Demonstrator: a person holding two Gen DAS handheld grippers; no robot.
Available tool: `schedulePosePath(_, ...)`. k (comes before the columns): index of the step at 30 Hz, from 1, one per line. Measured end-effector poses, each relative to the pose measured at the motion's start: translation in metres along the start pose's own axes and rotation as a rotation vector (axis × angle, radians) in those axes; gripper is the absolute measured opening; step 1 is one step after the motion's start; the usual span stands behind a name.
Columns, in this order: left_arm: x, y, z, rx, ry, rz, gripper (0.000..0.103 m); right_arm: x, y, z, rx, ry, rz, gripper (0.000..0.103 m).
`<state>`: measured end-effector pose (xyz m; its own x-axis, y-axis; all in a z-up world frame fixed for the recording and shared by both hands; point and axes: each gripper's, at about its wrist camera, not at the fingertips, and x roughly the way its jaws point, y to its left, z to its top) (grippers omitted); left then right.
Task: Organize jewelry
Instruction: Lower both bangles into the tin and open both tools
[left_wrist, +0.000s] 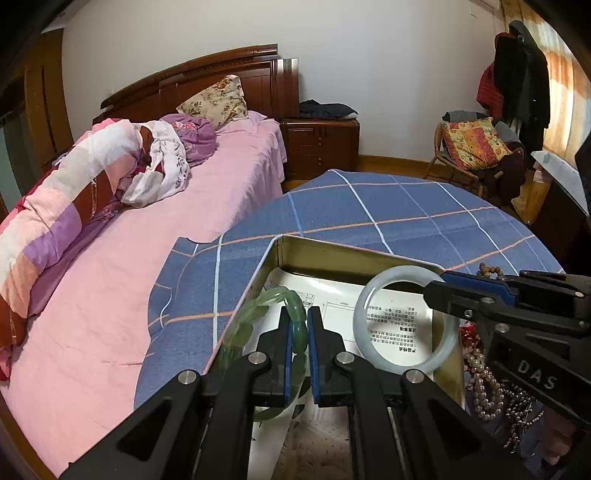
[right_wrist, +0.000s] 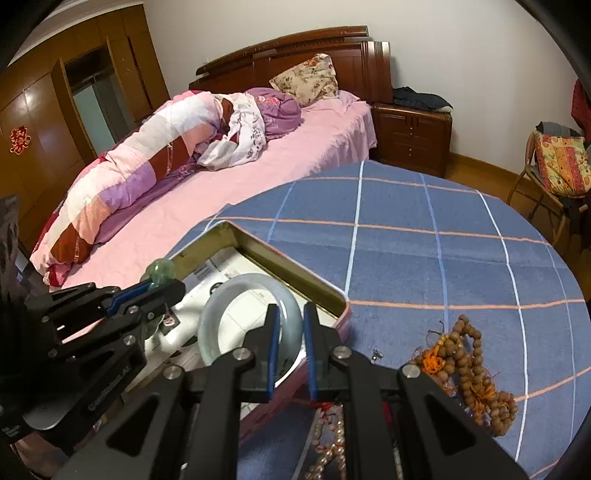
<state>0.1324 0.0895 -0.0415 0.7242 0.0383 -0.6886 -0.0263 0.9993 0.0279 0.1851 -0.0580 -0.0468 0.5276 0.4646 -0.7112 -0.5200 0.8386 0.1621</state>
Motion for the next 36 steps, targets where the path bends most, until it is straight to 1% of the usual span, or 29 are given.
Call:
schedulePosePath(5,0.009,0.001,0.001,0.002,0.022,0.000,0.006,0.008,-0.001,0.000,-0.003,0.017,-0.010,0.015)
schedulePosePath(11,0.008,-0.002,0.003,0.009,0.024,0.021,0.007,0.008,-0.001,0.001,-0.005,0.021,-0.010,0.016)
schedulePosePath(13,0.009,-0.002,0.002,0.014,0.033,0.020,0.009,0.008,-0.002,0.000,0.001,0.016,-0.009,0.018)
schedulePosePath(17,0.010,-0.003,0.001,0.019,0.039,0.024,0.010,0.006,-0.003,0.001,0.010,0.011,-0.011,0.018)
schedulePosePath(18,0.009,-0.004,0.001,0.021,0.040,0.029,0.010,0.007,-0.003,0.000,0.010,0.009,-0.014,0.019)
schedulePosePath(19,0.009,-0.005,0.000,0.020,0.041,0.033,0.012,0.006,-0.003,0.000,0.009,0.009,-0.012,0.022)
schedulePosePath(20,0.009,-0.005,0.000,0.018,0.041,0.037,0.013,0.005,-0.002,0.000,0.010,0.007,-0.003,0.025)
schedulePosePath(21,0.009,-0.005,0.000,0.017,0.043,0.043,0.021,0.004,-0.001,0.000,0.006,0.003,-0.005,0.028)
schedulePosePath(22,0.008,-0.006,0.000,0.014,0.041,0.054,0.036,0.003,-0.001,0.000,0.002,0.000,-0.009,0.029)
schedulePosePath(23,0.006,-0.006,0.000,0.009,0.033,0.064,0.045,0.002,0.000,0.000,0.001,-0.003,-0.010,0.030)
schedulePosePath(24,0.002,-0.005,0.000,0.006,0.015,0.063,0.059,0.001,-0.001,0.000,0.003,-0.007,-0.007,0.033)
schedulePosePath(25,0.000,-0.006,0.000,0.004,0.003,0.050,0.068,-0.001,-0.001,0.000,0.005,-0.012,-0.003,0.035)
schedulePosePath(26,-0.002,-0.006,0.001,0.005,-0.003,0.064,0.070,-0.004,-0.002,0.000,0.008,-0.017,-0.006,0.035)
schedulePosePath(27,-0.002,-0.006,0.001,0.008,-0.008,0.073,0.071,-0.006,-0.004,0.000,0.012,-0.020,-0.011,0.038)
schedulePosePath(30,-0.003,-0.003,0.001,-0.007,-0.007,0.065,0.071,-0.015,-0.010,-0.002,0.024,-0.034,-0.014,0.040)
schedulePosePath(34,-0.003,-0.003,-0.002,-0.022,-0.004,0.079,0.071,-0.023,-0.021,-0.006,0.039,-0.039,-0.029,0.041)
schedulePosePath(36,-0.008,-0.005,-0.004,-0.032,-0.011,0.075,0.071,-0.027,-0.024,-0.010,0.036,-0.040,-0.042,0.042)
